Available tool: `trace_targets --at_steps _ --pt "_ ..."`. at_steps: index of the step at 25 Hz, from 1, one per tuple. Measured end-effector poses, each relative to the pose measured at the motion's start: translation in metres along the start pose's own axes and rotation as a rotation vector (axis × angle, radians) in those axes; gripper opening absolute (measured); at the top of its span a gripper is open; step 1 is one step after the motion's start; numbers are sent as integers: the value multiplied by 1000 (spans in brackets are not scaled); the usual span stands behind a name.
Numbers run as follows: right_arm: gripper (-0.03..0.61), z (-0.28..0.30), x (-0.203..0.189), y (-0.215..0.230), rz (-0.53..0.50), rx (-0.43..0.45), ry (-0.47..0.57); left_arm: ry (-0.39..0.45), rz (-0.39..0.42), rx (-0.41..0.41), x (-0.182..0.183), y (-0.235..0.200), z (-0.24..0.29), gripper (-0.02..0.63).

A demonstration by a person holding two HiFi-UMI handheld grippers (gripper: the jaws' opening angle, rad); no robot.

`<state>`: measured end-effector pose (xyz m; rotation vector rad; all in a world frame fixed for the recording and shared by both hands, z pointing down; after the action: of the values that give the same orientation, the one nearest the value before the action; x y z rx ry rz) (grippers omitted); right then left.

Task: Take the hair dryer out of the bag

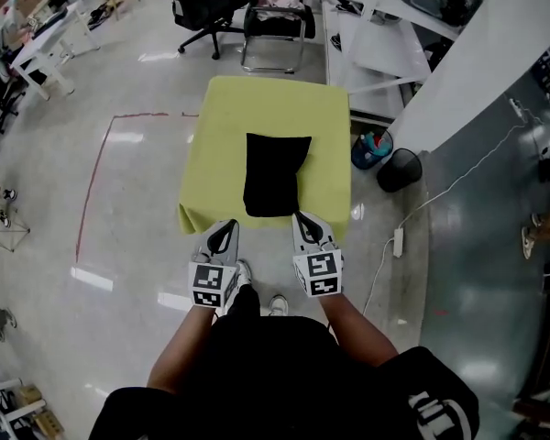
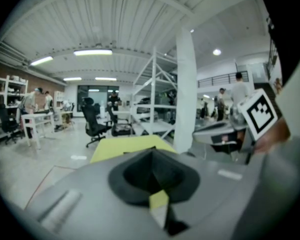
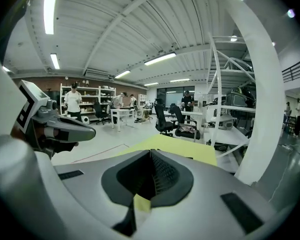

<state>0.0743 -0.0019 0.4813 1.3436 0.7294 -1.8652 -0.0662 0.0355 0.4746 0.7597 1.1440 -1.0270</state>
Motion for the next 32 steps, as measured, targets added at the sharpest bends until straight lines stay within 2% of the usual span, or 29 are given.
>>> trace_targets --at_steps 10,20,25,32 --pt "8 65 31 14 -23 -60 3 -5 32 -80 13 -56 52 8" --pt "6 93 36 10 -9 -115 -25 -17 65 -208 11 -66 78 6" --pt "7 101 16 18 15 -114 -64 -29 58 -204 0 -67 97 6" --pt "8 116 -1 24 -16 -60 -91 -95 89 -185 -24 -66 109 8"
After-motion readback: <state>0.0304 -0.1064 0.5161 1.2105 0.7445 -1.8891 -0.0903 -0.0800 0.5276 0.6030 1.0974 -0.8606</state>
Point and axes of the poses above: the fingertips, and each gripper's own axes: z forward along the fingers, y to its right, x out of its top, the point moved 1 cm from there along -z, backward along the fingers, and after that the axes turned 4 degrees about y, right-handed, at the moved point
